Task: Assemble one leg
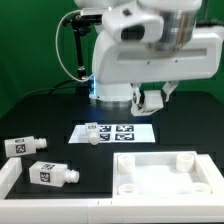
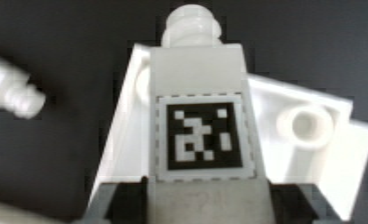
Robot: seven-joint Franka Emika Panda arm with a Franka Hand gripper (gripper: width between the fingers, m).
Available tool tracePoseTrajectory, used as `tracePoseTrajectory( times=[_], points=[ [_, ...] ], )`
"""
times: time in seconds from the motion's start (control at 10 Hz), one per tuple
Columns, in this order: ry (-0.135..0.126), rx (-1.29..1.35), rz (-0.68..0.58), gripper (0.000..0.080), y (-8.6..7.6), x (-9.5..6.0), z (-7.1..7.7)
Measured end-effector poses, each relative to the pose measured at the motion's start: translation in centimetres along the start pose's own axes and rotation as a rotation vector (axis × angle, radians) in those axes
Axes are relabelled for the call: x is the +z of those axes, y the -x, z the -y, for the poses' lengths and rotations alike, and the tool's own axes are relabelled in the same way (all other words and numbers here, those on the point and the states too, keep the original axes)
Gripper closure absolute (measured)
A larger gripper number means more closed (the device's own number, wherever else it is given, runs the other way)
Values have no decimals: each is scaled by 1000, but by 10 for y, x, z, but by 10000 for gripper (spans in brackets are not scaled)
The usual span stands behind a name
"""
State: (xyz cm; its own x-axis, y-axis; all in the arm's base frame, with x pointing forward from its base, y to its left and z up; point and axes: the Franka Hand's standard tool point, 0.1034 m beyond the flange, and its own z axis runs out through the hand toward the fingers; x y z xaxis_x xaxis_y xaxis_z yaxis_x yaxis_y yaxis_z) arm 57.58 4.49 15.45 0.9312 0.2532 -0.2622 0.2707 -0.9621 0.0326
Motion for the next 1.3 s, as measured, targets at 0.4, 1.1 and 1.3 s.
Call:
tracePoseTrajectory(
  times=[0.4,1.1,1.3],
  points=[
    [22,20,-296,509,-5,4,-5],
    [-8,208,-747,509,-42,-11,0],
    [63,218,-877,509,-42,-13,-8]
  ],
)
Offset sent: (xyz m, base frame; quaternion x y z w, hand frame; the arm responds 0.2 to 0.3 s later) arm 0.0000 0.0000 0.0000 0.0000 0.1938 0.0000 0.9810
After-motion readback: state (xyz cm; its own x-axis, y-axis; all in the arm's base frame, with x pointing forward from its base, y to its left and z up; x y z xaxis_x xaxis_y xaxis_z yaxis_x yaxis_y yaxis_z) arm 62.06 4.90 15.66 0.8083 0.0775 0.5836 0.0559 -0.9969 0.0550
